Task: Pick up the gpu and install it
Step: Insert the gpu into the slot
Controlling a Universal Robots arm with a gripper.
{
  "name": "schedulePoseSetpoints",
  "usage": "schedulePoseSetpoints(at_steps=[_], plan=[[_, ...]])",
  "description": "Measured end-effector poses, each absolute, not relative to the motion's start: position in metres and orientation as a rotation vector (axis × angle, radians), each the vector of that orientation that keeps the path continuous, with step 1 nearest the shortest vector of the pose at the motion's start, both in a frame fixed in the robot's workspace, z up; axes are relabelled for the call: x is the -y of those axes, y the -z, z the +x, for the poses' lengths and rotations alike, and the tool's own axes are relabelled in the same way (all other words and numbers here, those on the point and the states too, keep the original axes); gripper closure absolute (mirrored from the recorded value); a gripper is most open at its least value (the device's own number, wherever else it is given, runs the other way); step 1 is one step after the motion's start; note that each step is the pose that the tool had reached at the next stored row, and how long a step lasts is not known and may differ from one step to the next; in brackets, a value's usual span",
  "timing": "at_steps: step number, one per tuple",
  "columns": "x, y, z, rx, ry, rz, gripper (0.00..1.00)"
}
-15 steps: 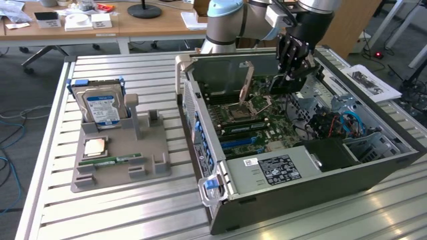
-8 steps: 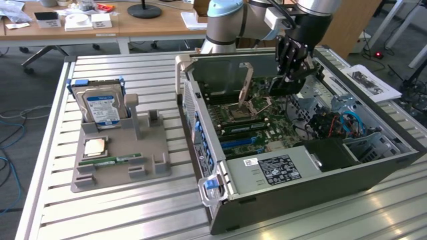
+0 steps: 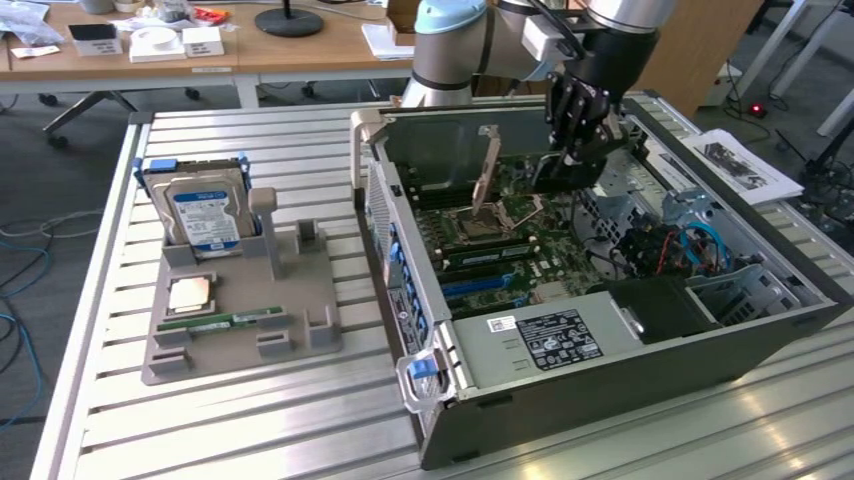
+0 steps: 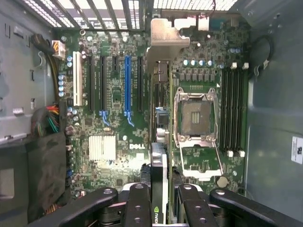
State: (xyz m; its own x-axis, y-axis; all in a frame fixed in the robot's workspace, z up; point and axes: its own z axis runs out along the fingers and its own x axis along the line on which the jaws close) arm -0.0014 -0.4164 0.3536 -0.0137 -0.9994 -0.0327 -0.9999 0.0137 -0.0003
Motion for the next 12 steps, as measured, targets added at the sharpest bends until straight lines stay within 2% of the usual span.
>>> schedulePoseSetpoints(at_steps=[12], plan=[[0.417,-0.351,-0.023,-2.218,-0.033,-2.188,0.73]])
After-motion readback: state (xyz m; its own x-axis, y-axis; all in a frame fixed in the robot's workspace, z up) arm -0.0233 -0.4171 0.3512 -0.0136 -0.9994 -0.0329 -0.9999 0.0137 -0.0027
